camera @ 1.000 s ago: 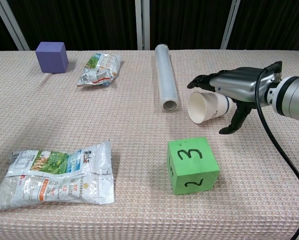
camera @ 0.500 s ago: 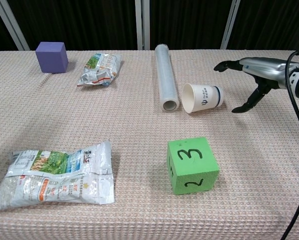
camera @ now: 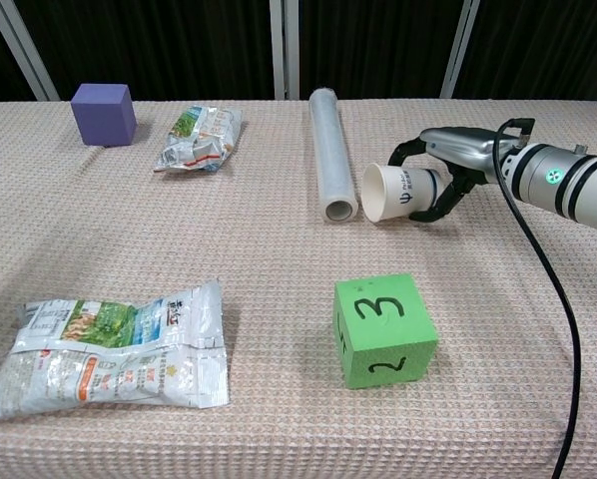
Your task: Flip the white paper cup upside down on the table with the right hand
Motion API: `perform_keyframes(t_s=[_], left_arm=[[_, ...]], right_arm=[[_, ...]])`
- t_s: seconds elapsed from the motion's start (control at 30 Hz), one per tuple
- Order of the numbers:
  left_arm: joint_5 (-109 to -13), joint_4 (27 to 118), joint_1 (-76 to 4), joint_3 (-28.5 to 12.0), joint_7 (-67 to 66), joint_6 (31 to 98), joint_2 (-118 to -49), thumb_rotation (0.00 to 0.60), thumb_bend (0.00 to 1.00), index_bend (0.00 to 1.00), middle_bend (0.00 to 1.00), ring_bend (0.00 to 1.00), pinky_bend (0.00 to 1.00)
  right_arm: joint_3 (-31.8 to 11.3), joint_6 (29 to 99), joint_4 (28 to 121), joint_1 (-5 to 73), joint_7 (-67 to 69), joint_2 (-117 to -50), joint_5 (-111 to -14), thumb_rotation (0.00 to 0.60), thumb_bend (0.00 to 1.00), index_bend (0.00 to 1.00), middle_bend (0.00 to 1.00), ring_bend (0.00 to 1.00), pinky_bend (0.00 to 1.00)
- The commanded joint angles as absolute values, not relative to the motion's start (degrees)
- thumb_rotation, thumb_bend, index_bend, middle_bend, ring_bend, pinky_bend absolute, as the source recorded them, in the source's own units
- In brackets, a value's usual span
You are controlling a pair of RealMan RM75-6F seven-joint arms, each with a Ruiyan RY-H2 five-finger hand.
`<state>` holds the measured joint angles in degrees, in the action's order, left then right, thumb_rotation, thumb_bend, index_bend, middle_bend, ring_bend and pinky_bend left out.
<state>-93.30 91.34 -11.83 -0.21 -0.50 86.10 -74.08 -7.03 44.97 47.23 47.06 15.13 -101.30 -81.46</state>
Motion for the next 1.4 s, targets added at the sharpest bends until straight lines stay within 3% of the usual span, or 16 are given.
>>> perform_keyframes(t_s=[0.03,0.17,0.37,0.57,0.8,0.87,0.93,1.07,1.4], left_arm=[[-93.15,91.13,-11.59,-0.14,-0.29,86.20,-74.03,0.600,0.00,0.18,0.13,0.03,0.13],[-93.04,90.86,-11.15,-0.14,0.18,86.63,-73.92,0.600,0.00,0.18,0.13,0.03,0.13],[-93.18,90.31,-10.96,-0.34,0.86,86.92,-74.26,0.600,0.00,0.18,0.13,0.03,0.13],[-93.67,89.94,-10.94,-0.35,1.19,87.07,-74.71,0.600,0.00,0.18,0.13,0.03,0.13],[-93.62,89.94,-10.37,-0.36,1.59,87.71,-74.54,0.600,0.00,0.18,0.13,0.03,0.13],[-93.50,89.81,-10.25,-0.28,1.83,87.62,-74.57,0.600,0.00,0.18,0.13,0.03,0.13],[-93.45,89.70,-10.21,-0.24,1.90,87.49,-74.61,0.600,0.00,0.18,0.13,0.03,0.13],[-93.63,89.56,-10.11,-0.30,2.03,87.70,-74.69,0.600,0.00,0.18,0.13,0.03,0.13],[-93.25,88.80,-10.02,-0.55,2.07,87.41,-74.77,0.600,0.00,0.18,0.13,0.03,0.13]], right_arm=[[-7.13,46.02,45.06,47.32,15.09,-102.42,-81.83,0.600,0.24,0.42,0.30,0.15,0.09],[-6.37,49.01,46.06,47.12,9.09,-100.40,-83.47,0.600,0.27,0.53,0.37,0.19,0.11],[-4.37,56.31,56.69,46.94,-20.86,-92.56,-88.45,0.600,0.27,0.52,0.35,0.19,0.11],[-3.69,52.46,67.02,47.52,-46.16,-89.08,-86.44,0.600,0.26,0.49,0.33,0.18,0.03],[-2.58,49.66,70.10,47.93,-60.26,-91.19,-83.84,0.600,0.25,0.46,0.31,0.12,0.00],[-2.47,49.93,70.14,47.50,-62.87,-91.98,-82.93,0.600,0.25,0.40,0.27,0.06,0.00],[-2.34,50.12,70.53,47.02,-67.10,-92.66,-81.49,0.600,0.24,0.26,0.18,0.00,0.00],[-2.45,51.93,72.79,45.82,-70.85,-92.82,-79.63,0.600,0.24,0.02,0.02,0.00,0.00],[-4.34,64.59,86.69,37.45,-54.73,-82.76,-78.39,0.600,0.23,0.00,0.00,0.00,0.00]])
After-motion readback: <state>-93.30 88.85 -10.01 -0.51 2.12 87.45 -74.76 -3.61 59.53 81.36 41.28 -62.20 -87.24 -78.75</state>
